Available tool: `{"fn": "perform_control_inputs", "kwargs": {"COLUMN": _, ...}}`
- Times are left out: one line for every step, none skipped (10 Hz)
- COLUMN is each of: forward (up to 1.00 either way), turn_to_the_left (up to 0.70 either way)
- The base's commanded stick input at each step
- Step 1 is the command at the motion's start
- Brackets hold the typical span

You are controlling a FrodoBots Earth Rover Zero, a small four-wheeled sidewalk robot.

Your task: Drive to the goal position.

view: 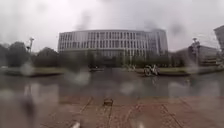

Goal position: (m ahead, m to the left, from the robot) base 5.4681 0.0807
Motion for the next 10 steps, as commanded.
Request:
{"fn": "perform_control_inputs", "kwargs": {"forward": 0.70, "turn_to_the_left": 0.01}}
{"fn": "perform_control_inputs", "kwargs": {"forward": 0.70, "turn_to_the_left": 0.01}}
{"fn": "perform_control_inputs", "kwargs": {"forward": 0.70, "turn_to_the_left": 0.01}}
{"fn": "perform_control_inputs", "kwargs": {"forward": 0.70, "turn_to_the_left": 0.01}}
{"fn": "perform_control_inputs", "kwargs": {"forward": 0.70, "turn_to_the_left": 0.01}}
{"fn": "perform_control_inputs", "kwargs": {"forward": 0.70, "turn_to_the_left": 0.01}}
{"fn": "perform_control_inputs", "kwargs": {"forward": 0.70, "turn_to_the_left": 0.01}}
{"fn": "perform_control_inputs", "kwargs": {"forward": 0.70, "turn_to_the_left": 0.01}}
{"fn": "perform_control_inputs", "kwargs": {"forward": 0.70, "turn_to_the_left": 0.01}}
{"fn": "perform_control_inputs", "kwargs": {"forward": 0.70, "turn_to_the_left": 0.01}}
